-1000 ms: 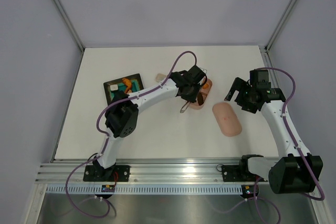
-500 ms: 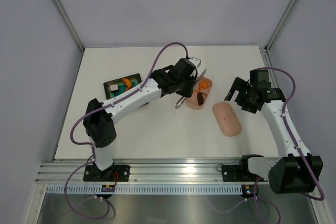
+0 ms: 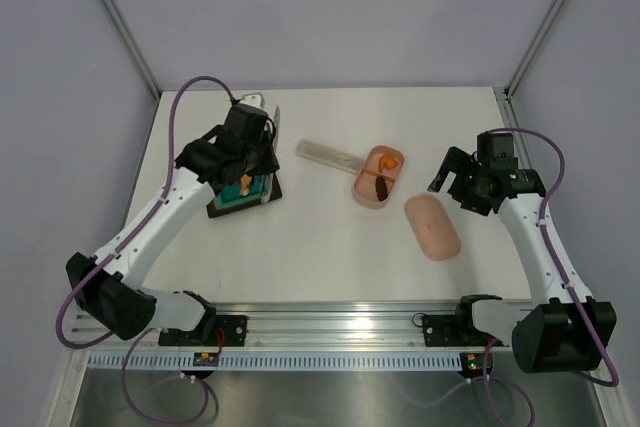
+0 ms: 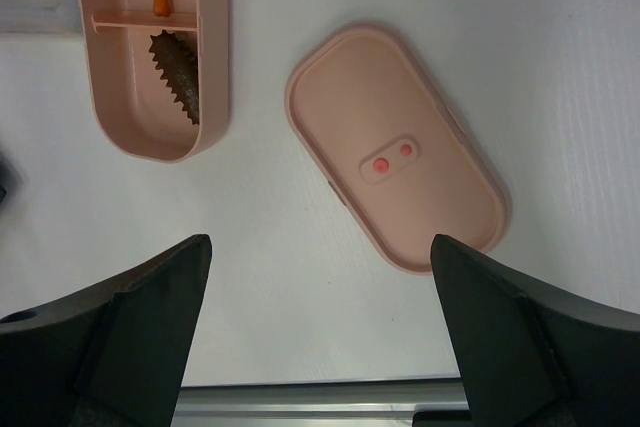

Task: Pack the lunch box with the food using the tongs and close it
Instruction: Pick up the fake food from the plate, then place the fake food in the packing box.

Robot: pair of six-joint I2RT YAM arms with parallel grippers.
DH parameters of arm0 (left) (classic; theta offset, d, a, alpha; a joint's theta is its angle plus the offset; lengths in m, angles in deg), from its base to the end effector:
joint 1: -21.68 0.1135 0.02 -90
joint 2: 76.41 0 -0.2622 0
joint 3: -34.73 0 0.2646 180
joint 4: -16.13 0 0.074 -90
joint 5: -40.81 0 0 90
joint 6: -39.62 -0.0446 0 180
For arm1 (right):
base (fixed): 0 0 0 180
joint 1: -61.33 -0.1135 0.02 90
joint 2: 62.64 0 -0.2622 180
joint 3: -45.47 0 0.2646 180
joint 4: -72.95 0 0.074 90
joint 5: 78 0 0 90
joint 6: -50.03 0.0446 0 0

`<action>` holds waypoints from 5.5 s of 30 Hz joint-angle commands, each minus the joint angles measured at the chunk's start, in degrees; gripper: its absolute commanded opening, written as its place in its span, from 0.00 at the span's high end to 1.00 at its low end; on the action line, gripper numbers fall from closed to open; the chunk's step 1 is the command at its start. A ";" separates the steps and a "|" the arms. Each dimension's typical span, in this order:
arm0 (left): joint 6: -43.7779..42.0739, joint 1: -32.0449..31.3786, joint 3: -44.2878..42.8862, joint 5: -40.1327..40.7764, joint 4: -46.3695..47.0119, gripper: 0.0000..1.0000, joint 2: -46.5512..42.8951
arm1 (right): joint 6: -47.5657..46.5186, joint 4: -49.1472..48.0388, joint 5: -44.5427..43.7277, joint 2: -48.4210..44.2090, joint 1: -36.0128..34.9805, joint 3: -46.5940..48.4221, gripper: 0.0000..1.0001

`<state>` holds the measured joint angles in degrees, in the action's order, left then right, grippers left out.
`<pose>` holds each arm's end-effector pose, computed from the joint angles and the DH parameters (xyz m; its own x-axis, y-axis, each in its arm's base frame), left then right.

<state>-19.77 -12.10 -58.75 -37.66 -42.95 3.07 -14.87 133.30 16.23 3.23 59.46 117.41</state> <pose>0.2643 -0.1661 0.3520 -0.7242 -0.1158 -0.6798 0.0682 0.9689 -0.2377 0.2449 0.0113 0.2846 -0.7669 0.3982 -0.5033 0.2758 0.9126 0.3019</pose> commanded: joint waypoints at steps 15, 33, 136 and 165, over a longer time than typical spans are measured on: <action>-2.75 22.26 7.96 -4.32 -4.82 0.75 -2.67 | -1.20 -1.36 3.33 -2.76 -0.06 1.11 0.00; -3.54 22.70 6.38 5.96 -3.77 0.53 1.20 | -0.93 -1.98 4.56 -2.50 -0.06 0.32 0.01; -1.52 -12.98 -8.57 -14.78 9.24 0.92 19.04 | -0.49 -1.54 2.80 -0.21 -0.06 2.26 0.01; -1.96 -13.24 -9.97 -14.17 8.53 0.50 20.71 | -0.58 -1.36 2.28 -1.26 0.02 1.73 0.01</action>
<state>-21.57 -25.10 -65.79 -50.97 -37.34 25.10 -14.71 132.42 19.01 3.25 59.46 117.49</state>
